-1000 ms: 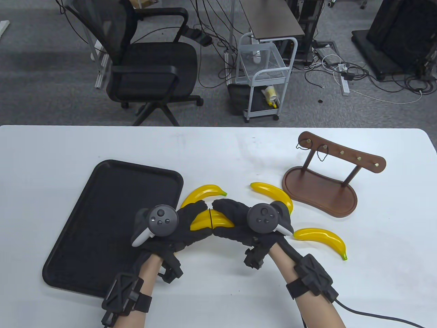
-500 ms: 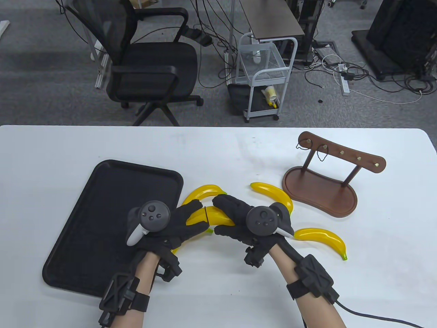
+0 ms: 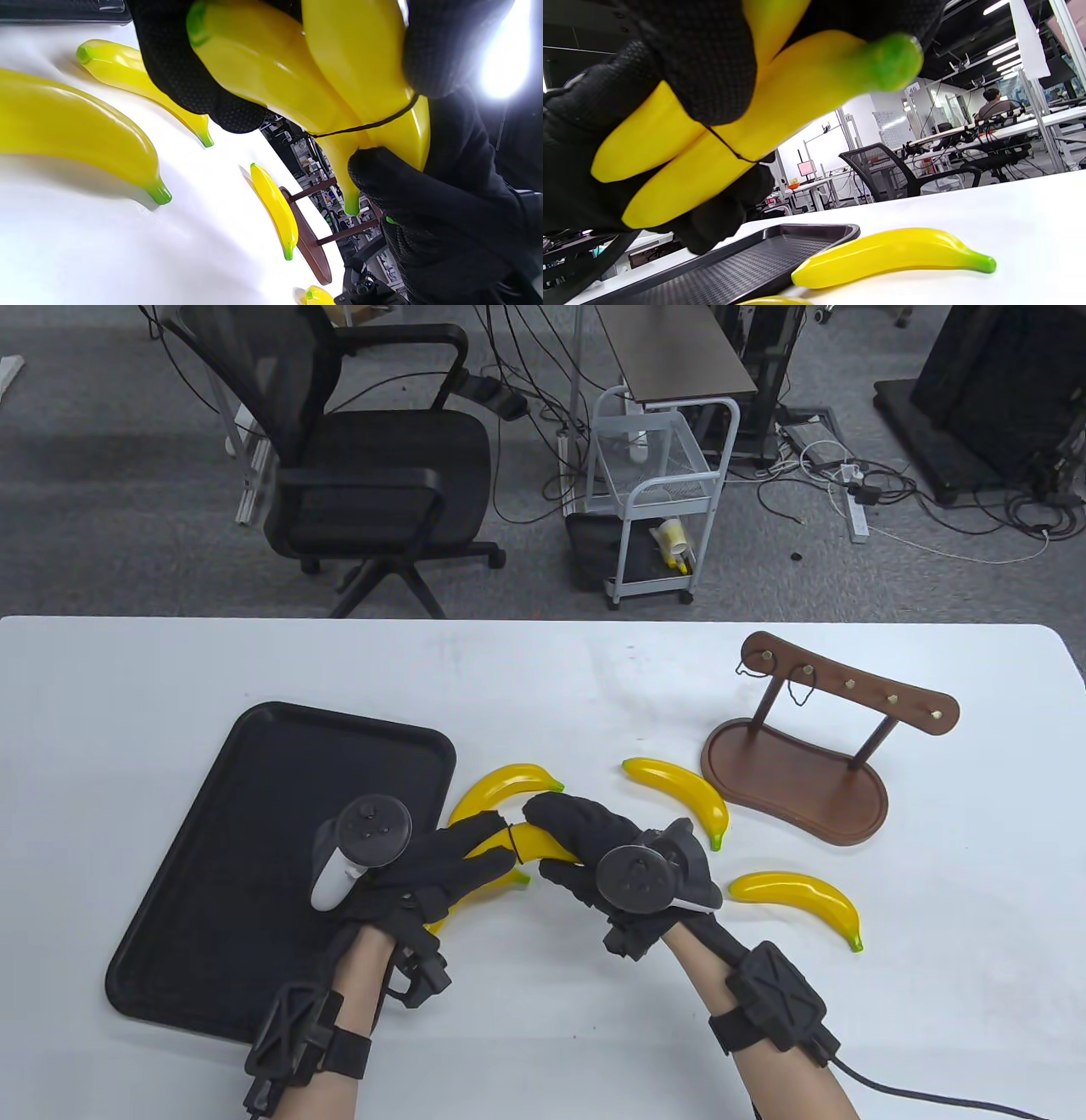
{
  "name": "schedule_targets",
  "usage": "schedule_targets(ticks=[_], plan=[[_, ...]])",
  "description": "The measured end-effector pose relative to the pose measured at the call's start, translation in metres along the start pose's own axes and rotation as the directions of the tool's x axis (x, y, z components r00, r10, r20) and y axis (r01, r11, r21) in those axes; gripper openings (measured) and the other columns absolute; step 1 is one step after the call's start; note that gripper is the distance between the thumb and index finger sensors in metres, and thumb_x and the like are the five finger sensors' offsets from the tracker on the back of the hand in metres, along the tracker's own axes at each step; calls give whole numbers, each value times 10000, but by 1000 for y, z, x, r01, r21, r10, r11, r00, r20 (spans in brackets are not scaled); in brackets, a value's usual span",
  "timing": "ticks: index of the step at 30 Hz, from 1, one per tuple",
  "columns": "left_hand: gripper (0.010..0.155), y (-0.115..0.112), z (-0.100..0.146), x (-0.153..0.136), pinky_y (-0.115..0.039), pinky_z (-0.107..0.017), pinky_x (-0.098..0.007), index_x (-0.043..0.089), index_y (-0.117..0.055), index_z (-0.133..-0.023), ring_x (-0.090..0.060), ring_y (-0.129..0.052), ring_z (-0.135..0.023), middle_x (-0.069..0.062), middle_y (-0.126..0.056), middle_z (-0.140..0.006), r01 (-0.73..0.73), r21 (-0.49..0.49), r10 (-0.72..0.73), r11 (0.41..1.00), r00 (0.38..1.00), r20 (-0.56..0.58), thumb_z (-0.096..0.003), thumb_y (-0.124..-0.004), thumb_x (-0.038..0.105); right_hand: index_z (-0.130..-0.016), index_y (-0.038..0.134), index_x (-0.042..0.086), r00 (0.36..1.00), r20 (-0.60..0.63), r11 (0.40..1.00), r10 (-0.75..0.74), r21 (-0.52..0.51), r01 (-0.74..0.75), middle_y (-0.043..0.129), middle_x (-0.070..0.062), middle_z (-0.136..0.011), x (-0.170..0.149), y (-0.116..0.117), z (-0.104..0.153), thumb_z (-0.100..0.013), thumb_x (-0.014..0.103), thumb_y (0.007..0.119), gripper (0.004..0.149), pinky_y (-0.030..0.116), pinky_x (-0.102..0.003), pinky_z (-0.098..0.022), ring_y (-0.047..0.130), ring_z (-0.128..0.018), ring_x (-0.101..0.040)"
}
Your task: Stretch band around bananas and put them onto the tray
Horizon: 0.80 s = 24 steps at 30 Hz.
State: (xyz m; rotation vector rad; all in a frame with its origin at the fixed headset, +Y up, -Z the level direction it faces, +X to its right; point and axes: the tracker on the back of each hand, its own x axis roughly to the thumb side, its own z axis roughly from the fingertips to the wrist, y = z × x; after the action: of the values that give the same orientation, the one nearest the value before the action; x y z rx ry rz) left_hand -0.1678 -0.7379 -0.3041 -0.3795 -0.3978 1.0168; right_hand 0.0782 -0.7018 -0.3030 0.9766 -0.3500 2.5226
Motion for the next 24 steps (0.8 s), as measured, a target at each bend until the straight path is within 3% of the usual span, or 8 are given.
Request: schedule_targets(ticks=[7,15,24], plan=[[796,-4,-2,1,-712,-692,-545,112,-517,-1152,-404,-877,-927,-178,-694,-1157,39,-34,-39,999,999,1,-571,-678,631,-1053,582,176,1000,-11,1000,-3,-13,3,751,-66,-1024,-2,-1,0,-455,309,927,703,792,-458,-609,847,-886,-319],[716,-1,4,17,-638,-754,-551,187,-508,-1151,-396,-760,-1036,-110,-623,-1206,167,56,-169,984,985,33,-584,-661,596,-1053,595,152,998,-53,1000,-14,-26,13,760,-94,-1018,-4,-4,-1,-455,307,924,700,800,-460,-598,858,-875,-337],[705,-6,10,41,-632,-804,-494,258,-478,-1143,-305,-771,-1063,-26,-629,-1207,442,206,-457,873,889,28,-562,-753,547,-1046,623,113,977,-169,991,-133,-16,132,791,-127,-995,-17,-5,-3,-452,315,930,699,820,-465,-566,885,-845,-354]])
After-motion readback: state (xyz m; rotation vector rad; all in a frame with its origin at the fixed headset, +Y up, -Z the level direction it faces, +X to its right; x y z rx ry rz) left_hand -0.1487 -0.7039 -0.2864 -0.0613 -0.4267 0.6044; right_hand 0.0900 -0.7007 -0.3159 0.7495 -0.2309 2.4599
